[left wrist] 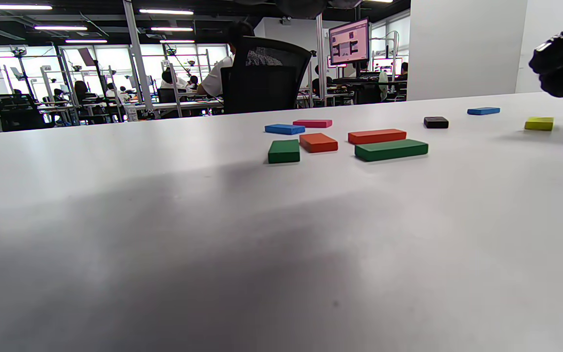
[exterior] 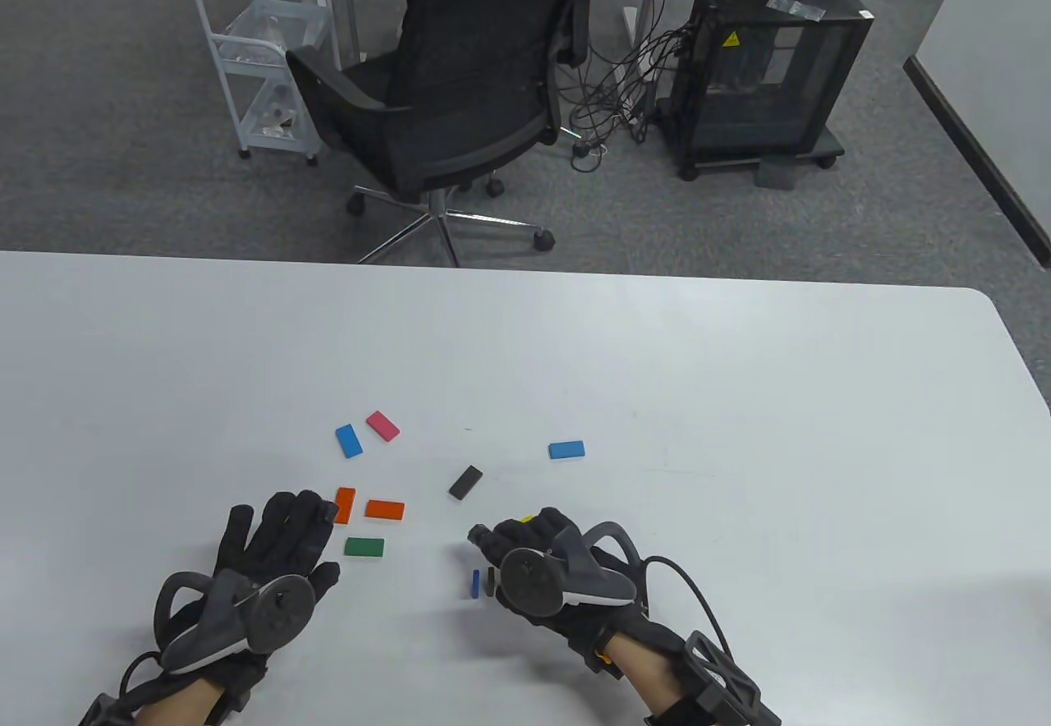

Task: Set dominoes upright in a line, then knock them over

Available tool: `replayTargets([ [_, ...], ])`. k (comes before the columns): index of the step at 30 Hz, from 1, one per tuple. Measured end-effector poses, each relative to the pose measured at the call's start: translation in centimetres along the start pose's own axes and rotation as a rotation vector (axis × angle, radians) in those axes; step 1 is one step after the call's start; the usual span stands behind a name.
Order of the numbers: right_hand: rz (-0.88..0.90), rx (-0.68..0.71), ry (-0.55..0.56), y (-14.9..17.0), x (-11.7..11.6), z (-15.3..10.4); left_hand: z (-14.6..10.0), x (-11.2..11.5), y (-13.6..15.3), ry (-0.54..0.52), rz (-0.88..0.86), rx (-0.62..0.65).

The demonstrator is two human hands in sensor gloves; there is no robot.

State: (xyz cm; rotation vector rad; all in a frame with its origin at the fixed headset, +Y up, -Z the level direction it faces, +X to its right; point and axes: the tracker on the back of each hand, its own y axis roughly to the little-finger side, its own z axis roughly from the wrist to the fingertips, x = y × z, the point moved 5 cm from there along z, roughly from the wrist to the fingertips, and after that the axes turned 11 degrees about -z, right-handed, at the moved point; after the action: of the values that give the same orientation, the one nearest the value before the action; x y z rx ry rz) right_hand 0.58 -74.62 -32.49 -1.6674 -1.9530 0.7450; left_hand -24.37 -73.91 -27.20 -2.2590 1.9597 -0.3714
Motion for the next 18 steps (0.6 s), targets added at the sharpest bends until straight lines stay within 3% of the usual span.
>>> replayTargets([
  [8,-0.057,-0.084,-0.062,2.2,-1.1,2.0,0.0,0.0,0.0,0.001,0.001,0.002],
  [18,-0.105,-0.089,-0.118,1.9,-2.4,3.7,0.0,0.1,0.0,0.002,-0.001,0.000],
])
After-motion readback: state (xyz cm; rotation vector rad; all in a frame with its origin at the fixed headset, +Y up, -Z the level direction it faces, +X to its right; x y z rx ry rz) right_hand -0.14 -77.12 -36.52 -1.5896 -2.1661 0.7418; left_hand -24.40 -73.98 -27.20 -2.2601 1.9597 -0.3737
